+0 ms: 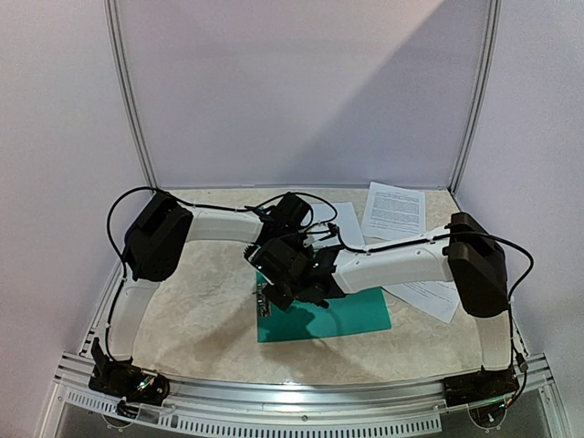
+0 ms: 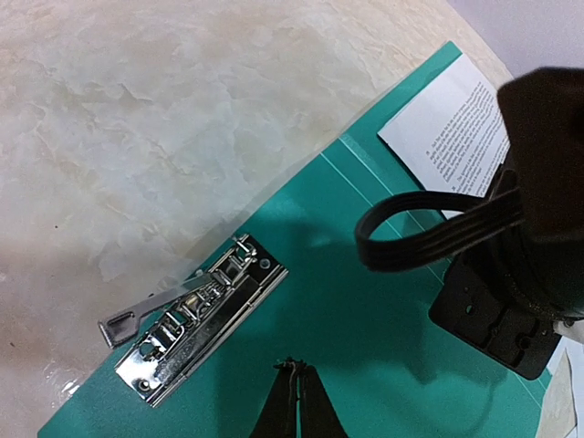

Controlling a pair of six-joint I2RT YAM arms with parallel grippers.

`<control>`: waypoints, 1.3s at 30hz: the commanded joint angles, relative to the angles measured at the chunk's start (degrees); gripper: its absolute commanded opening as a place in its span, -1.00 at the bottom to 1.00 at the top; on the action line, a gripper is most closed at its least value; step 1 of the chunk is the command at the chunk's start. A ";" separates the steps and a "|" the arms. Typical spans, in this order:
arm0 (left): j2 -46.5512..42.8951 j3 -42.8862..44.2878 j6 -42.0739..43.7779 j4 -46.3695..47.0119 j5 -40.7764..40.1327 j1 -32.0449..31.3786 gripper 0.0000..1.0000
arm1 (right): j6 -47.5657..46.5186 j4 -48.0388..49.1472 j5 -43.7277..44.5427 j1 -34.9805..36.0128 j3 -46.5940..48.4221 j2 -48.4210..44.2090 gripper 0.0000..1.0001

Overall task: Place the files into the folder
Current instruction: Open the spring clip on the folder at the center of the board, then pick up the file from the corner of the board.

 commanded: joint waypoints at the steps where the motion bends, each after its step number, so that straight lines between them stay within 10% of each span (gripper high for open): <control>1: 8.33 -5.66 -1.23 -23.41 1.74 -0.27 -0.70 | -2.55 1.80 -1.49 0.71 -0.52 -4.06 -0.93; 12: 9.65 -2.47 -0.52 -27.36 3.28 -0.09 -0.48 | 4.67 3.78 2.87 0.59 -15.41 -21.37 -0.76; 24: 11.79 7.16 0.76 -40.03 10.08 0.26 -0.13 | 41.17 -25.00 6.38 -18.96 -32.33 -45.16 -0.24; 28: 7.52 6.92 2.89 -43.01 12.26 0.34 0.05 | 41.01 -25.74 3.81 -27.68 -38.58 -51.73 0.16; 39: -4.44 13.55 8.06 -53.65 15.28 0.48 0.54 | 24.15 -14.01 -15.88 -53.89 -31.18 -40.77 0.33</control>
